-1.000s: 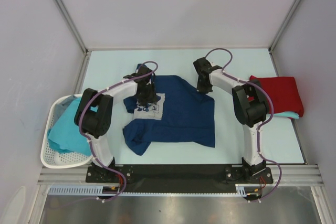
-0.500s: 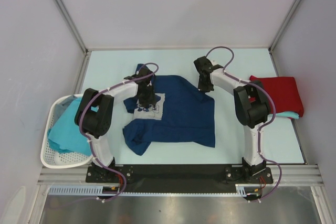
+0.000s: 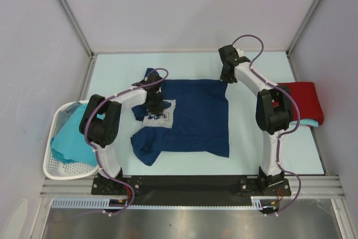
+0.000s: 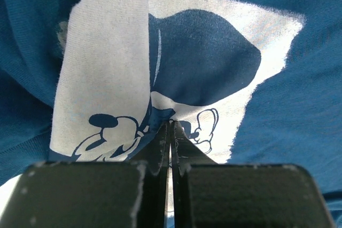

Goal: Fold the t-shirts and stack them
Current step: Flatten out the tshirt

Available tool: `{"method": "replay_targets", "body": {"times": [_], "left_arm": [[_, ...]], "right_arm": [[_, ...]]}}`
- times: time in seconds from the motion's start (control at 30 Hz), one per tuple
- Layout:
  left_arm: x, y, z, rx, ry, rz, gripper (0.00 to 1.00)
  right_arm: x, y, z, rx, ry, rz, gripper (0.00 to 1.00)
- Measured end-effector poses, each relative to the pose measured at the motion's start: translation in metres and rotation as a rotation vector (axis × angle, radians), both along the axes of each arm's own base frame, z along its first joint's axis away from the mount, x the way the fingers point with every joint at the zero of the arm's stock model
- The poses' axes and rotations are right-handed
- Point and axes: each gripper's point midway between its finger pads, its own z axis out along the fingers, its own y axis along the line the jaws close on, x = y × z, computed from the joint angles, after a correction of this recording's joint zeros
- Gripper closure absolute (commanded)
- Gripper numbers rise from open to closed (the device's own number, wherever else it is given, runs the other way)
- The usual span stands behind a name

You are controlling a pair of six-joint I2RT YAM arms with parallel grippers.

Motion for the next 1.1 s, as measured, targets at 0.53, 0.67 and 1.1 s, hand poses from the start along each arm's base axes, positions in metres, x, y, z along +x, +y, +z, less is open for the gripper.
{"method": "replay_targets", "body": {"times": [0.53, 0.67, 1.1], "left_arm": [[0.003, -0.010, 0.002, -0.027, 0.038, -0.015, 0.71], [0.010, -0.019, 0.006, -0.038, 0.058, -0.029, 0.58], [0.017, -0.036, 0.039, -0.056, 0.017, -0.061, 0.50]], "right_arm": [[0.076, -0.027, -0.026, -0.019, -0.001, -0.082, 1.00], [0.082, -0.035, -0.033, -0.023, 0.013, -0.097, 1.00], [0.106, -0.114, -0.030, 0.017, -0.009, -0.234, 1.00]]}}
